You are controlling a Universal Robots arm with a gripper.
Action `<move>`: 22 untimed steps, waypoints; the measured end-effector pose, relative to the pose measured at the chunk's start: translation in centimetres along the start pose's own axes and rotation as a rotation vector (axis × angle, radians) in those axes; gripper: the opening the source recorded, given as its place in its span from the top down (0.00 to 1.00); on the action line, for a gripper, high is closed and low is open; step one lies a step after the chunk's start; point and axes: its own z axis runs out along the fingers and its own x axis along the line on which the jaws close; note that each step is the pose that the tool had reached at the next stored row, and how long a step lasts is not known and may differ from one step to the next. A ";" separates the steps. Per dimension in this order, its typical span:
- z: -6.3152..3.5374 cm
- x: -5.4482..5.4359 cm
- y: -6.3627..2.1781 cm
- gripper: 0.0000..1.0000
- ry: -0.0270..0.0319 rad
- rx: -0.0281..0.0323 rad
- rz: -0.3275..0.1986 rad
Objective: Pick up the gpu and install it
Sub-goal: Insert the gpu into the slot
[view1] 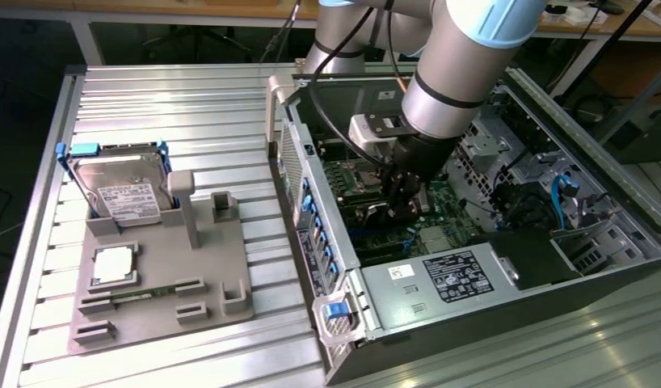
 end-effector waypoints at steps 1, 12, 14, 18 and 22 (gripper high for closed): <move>0.00 0.0 0.00 0.73 -0.0001 0.0000 0.000; 0.17 0.0 0.00 0.73 0.0000 -0.0046 0.001; 0.18 0.0 0.01 0.73 -0.0004 -0.0062 0.011; 0.16 0.0 0.08 0.73 -0.0006 -0.0062 0.021; 0.17 0.0 0.10 0.73 -0.0006 -0.0064 0.022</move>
